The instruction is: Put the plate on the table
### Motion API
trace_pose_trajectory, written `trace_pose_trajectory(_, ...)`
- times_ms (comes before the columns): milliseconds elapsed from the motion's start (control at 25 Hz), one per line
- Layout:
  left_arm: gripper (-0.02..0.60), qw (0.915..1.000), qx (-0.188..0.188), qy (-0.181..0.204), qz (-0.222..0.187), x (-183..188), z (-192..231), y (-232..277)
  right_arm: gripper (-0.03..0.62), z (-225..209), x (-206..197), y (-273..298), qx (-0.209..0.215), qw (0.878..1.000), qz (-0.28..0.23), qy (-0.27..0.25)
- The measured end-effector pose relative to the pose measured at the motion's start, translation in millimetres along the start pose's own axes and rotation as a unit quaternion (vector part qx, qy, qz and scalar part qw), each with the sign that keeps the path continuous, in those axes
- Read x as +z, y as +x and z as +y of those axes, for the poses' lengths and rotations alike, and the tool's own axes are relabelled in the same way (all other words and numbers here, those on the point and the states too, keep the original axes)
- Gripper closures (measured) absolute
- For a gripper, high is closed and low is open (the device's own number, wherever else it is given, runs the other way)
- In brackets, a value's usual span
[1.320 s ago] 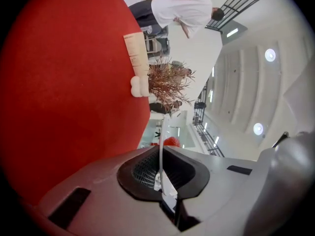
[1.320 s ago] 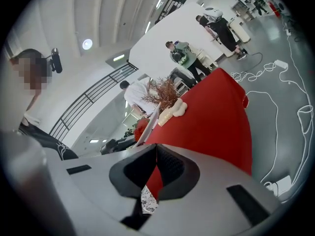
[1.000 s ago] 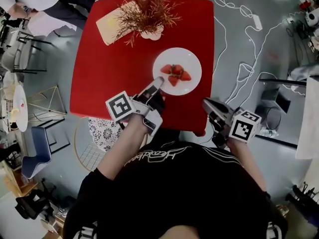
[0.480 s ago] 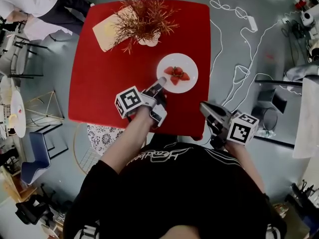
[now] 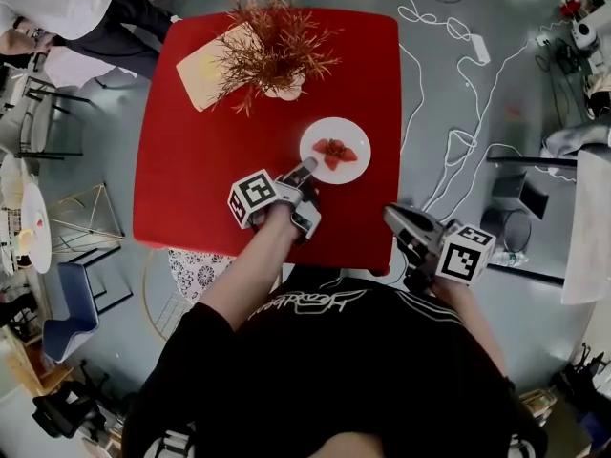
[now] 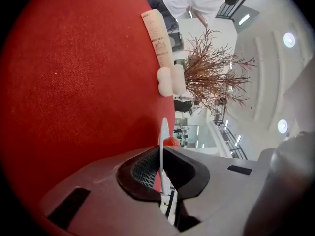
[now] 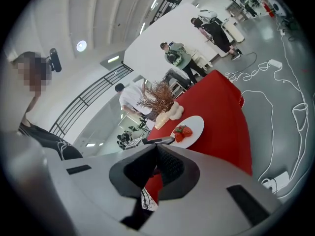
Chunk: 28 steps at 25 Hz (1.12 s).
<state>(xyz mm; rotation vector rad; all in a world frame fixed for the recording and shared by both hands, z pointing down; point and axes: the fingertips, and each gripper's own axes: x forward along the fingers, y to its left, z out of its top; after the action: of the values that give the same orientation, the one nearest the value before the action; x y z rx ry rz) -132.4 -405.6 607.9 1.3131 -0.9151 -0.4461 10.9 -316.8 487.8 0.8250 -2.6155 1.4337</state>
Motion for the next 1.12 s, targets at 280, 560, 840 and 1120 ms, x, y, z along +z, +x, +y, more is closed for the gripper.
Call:
trace_pose_trajectory(280,0.563,0.999,0.041,0.015,0.005,-0.4,10.2,2.6,0.586,1.7,1.9,-2.1,0.005,1.0,-0.008,0.003)
trace_pose_trajectory(560,0.561,0.9979,0.059,0.012,0.025,-7.1,14.0,7.4,0.586,-0.6,2.5,-11.8,-0.001,1.0,-0.014,0.006)
trace_pose_trajectory(840,0.474,0.9988,0.042,-0.005,0.022,-7.7,8.6,9.5,0.586,4.4,8.2,-18.1,0.004,1.0,-0.026,0.003)
trace_pose_trajectory(1120,0.414,0.9995,0.005,-0.002,0.03,-8.1,-0.2,9.8,0.586,1.9,8.5,-23.6,0.032,0.994,-0.058,0.085)
